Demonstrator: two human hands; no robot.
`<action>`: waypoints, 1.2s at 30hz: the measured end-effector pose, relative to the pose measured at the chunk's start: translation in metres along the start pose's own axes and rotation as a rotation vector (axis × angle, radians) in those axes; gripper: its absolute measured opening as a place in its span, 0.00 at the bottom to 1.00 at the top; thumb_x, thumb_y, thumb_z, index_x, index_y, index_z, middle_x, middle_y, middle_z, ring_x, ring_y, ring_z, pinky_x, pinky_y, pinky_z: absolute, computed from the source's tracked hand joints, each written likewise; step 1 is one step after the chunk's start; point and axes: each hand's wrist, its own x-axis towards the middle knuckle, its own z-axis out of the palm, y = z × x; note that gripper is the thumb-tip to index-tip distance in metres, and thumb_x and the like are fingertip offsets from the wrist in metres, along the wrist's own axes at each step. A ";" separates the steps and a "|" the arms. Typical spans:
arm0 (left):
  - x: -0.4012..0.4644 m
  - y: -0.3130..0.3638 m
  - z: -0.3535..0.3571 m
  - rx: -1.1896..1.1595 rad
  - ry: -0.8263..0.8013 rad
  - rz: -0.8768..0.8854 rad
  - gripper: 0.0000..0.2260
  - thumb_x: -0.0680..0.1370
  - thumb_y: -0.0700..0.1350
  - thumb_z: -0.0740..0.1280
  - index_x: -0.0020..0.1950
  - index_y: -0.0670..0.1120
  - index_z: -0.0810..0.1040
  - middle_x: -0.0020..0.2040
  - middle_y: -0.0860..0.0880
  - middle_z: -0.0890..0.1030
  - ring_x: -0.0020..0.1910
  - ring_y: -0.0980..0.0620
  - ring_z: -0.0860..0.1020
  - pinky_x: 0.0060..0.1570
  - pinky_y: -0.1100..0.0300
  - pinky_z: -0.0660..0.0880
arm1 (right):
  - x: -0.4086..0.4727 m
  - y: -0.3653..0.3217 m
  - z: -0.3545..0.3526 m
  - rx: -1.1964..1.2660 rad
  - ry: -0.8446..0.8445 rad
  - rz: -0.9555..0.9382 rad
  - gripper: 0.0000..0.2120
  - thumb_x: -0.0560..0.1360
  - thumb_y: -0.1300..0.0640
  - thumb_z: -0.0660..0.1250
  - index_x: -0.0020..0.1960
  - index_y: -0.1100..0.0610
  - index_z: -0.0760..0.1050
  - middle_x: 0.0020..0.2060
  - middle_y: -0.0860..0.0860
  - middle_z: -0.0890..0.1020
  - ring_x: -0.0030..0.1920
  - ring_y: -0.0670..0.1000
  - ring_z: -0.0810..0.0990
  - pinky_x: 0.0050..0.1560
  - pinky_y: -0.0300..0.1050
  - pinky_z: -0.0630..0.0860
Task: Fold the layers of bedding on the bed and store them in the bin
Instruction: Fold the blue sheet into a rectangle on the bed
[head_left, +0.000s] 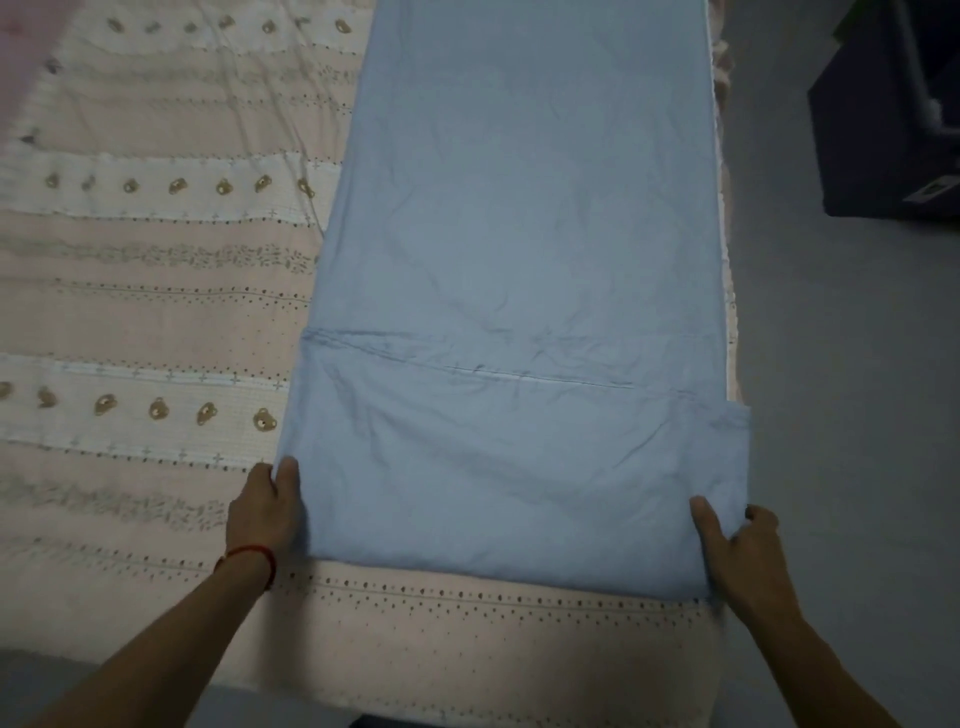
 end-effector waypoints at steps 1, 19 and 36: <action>-0.005 -0.007 0.001 0.015 -0.023 -0.003 0.21 0.85 0.57 0.54 0.53 0.40 0.72 0.50 0.39 0.77 0.47 0.40 0.75 0.47 0.49 0.69 | -0.003 0.005 0.001 -0.007 -0.017 0.047 0.46 0.71 0.25 0.64 0.69 0.63 0.69 0.61 0.62 0.80 0.56 0.64 0.81 0.56 0.60 0.80; -0.027 -0.043 -0.012 0.817 -0.134 0.846 0.45 0.67 0.51 0.74 0.81 0.44 0.59 0.79 0.35 0.59 0.76 0.30 0.61 0.66 0.28 0.64 | -0.032 0.036 0.004 -0.798 -0.148 -0.757 0.44 0.64 0.39 0.72 0.78 0.47 0.67 0.80 0.57 0.62 0.77 0.62 0.63 0.72 0.70 0.60; -0.003 0.099 -0.124 -0.115 0.099 0.537 0.09 0.81 0.43 0.67 0.47 0.58 0.81 0.34 0.53 0.82 0.36 0.50 0.78 0.33 0.70 0.72 | 0.040 -0.114 -0.088 -0.252 0.303 -0.623 0.06 0.75 0.67 0.71 0.47 0.57 0.81 0.40 0.55 0.82 0.39 0.54 0.78 0.46 0.23 0.67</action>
